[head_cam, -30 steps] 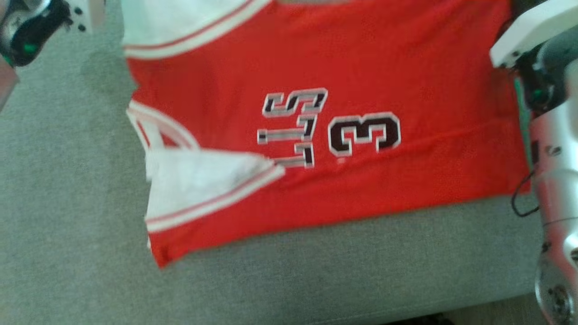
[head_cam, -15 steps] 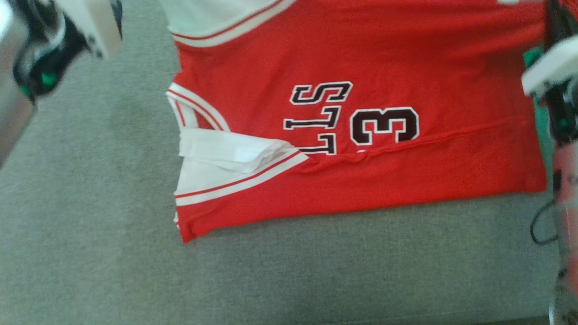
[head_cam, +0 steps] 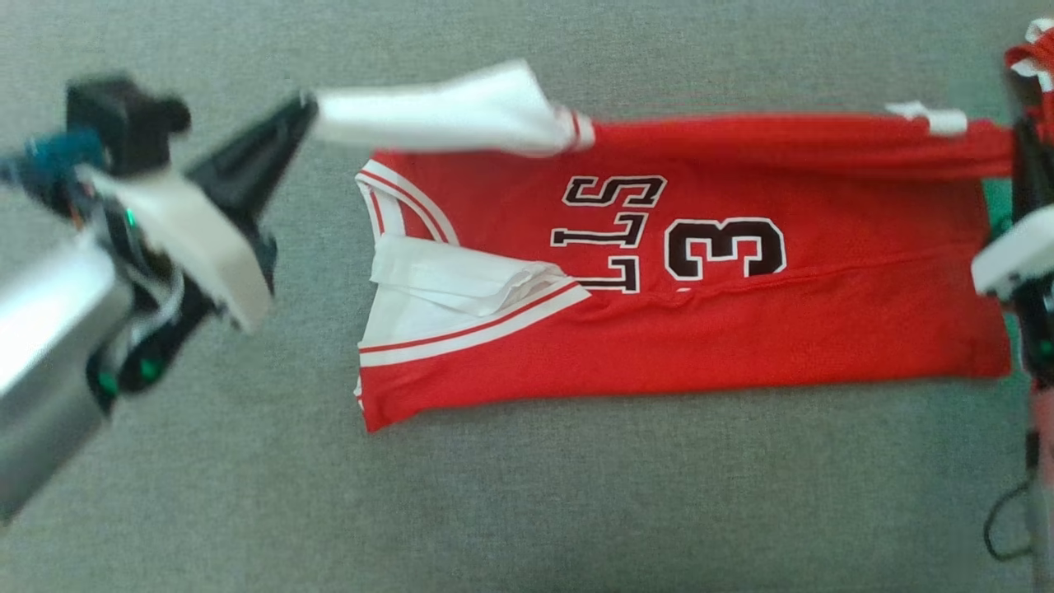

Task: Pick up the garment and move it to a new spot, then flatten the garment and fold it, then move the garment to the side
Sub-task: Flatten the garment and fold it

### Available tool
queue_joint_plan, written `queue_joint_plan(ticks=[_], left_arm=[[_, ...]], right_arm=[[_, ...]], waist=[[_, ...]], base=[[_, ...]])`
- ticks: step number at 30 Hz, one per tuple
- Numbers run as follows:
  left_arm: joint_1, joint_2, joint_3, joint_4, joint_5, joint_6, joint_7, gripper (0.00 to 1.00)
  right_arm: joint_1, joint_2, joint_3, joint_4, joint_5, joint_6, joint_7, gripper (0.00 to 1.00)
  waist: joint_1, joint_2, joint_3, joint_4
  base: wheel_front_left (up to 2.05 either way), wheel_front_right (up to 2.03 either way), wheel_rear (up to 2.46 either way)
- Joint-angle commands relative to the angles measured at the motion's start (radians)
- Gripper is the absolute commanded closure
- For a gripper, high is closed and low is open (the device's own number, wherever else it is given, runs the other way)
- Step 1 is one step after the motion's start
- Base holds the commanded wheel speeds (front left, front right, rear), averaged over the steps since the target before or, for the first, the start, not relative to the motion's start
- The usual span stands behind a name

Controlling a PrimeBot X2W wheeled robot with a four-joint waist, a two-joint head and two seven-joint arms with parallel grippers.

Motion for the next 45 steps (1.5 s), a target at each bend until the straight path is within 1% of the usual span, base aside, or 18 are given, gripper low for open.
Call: queue_joint_plan(ticks=[1, 4, 8, 11, 14, 18, 21, 27, 32, 35, 36, 37, 38, 39, 40, 41, 42, 45], left_arm=[[-0.016, 0.063, 0.049, -0.029, -0.01, 0.016, -0.012, 1.0], [0.047, 0.103, 0.042, -0.115, -0.025, 0.062, -0.022, 1.0], [0.133, 0.147, 0.033, -0.214, -0.054, 0.117, -0.045, 1.0], [0.195, 0.164, 0.023, -0.271, -0.067, 0.159, -0.073, 1.0], [0.266, 0.165, 0.006, -0.301, -0.084, 0.196, -0.106, 1.0], [0.316, 0.154, -0.011, -0.305, -0.097, 0.21, -0.128, 1.0], [0.338, 0.144, -0.026, -0.298, -0.098, 0.213, -0.132, 1.0], [0.37, 0.135, -0.03, -0.294, -0.108, 0.226, -0.154, 1.0], [0.392, 0.129, -0.034, -0.285, -0.117, 0.229, -0.168, 1.0], [0.403, 0.111, -0.04, -0.269, -0.124, 0.223, -0.17, 1.0], [0.405, 0.103, -0.04, -0.261, -0.125, 0.222, -0.174, 1.0], [0.406, 0.096, -0.041, -0.251, -0.125, 0.221, -0.178, 1.0], [0.408, 0.088, -0.042, -0.241, -0.125, 0.219, -0.181, 1.0], [0.41, 0.079, -0.042, -0.23, -0.125, 0.219, -0.186, 0.7], [0.411, 0.07, -0.042, -0.218, -0.125, 0.22, -0.191, 0.09], [0.413, 0.059, -0.043, -0.208, -0.124, 0.222, -0.195, 0.0], [0.413, 0.059, -0.043, -0.208, -0.124, 0.222, -0.195, 0.0], [0.418, 0.028, -0.034, -0.178, -0.11, 0.244, -0.234, 0.0]], right_arm=[[0.012, -0.021, 0.003, -0.047, 0.009, -0.001, 0.004, 1.0], [0.073, -0.018, -0.014, -0.103, 0.009, -0.001, 0.013, 1.0], [0.154, 0.006, -0.041, -0.187, -0.004, -0.001, 0.034, 1.0], [0.205, 0.028, -0.06, -0.241, -0.011, -0.001, 0.046, 1.0], [0.263, 0.054, -0.075, -0.297, -0.025, -0.001, 0.055, 1.0], [0.293, 0.075, -0.081, -0.325, -0.033, -0.001, 0.062, 1.0], [0.306, 0.087, -0.088, -0.334, -0.036, -0.001, 0.069, 1.0], [0.332, 0.092, -0.103, -0.35, -0.042, -0.001, 0.075, 1.0], [0.354, 0.096, -0.1, -0.355, -0.04, -0.001, 0.078, 1.0], [0.362, 0.101, -0.09, -0.353, -0.035, -0.001, 0.083, 1.0], [0.363, 0.103, -0.088, -0.352, -0.035, -0.001, 0.083, 0.98], [0.364, 0.104, -0.086, -0.351, -0.034, -0.001, 0.083, 0.69], [0.364, 0.105, -0.087, -0.349, -0.035, -0.001, 0.083, 0.0], [0.365, 0.107, -0.09, -0.349, -0.037, -0.001, 0.079, 0.0], [0.365, 0.108, -0.091, -0.347, -0.038, -0.001, 0.077, 0.0], [0.367, 0.109, -0.094, -0.347, -0.039, -0.001, 0.075, 0.0], [0.367, 0.109, -0.094, -0.347, -0.039, -0.001, 0.075, 0.0], [0.382, 0.114, -0.113, -0.353, -0.038, -0.001, 0.065, 0.0]], waist=[[0.0002, -0.0001, -0.004, 0.004], [0.0002, -0.0001, -0.011, 0.008], [0.0002, -0.0001, -0.015, 0.008], [0.0002, -0.0001, -0.012, 0.006], [0.0002, -0.0001, -0.006, 0.003], [0.0002, -0.0001, -0.002, -0.002], [0.0002, -0.0001, 0.001, -0.002], [0.0002, -0.0001, 0.005, -0.002], [0.0002, -0.0001, 0.002, -0.004], [0.0002, -0.0001, 0.002, -0.008], [0.0002, -0.0001, 0.002, -0.009], [0.0002, -0.0001, 0.001, -0.009], [0.0002, -0.0001, 0.0, -0.009], [0.0002, -0.0001, -0.003, -0.01], [0.0002, -0.0001, -0.006, -0.011], [0.0002, -0.0001, -0.012, -0.011], [0.0002, -0.0001, -0.012, -0.011], [0.0002, -0.0001, -0.033, -0.011]], base=[[0.0, 0.0, 0.0], [0.0, 0.0, 0.0], [0.0, 0.0, 0.0], [0.0, 0.0, 0.0], [0.0, 0.0, 0.0], [0.0, 0.0, 0.0], [0.0, 0.0, 0.0], [0.0, 0.0, 0.0], [0.0, 0.0, 0.0], [0.0, 0.0, 0.0], [0.0, 0.0, 0.0], [0.0, 0.0, 0.0], [0.0, 0.0, 0.0], [0.0, 0.0, 0.0], [0.0, 0.0, 0.0], [0.0, 0.0, 0.0], [0.0, 0.0, 0.0], [0.0, 0.0, 0.0]])
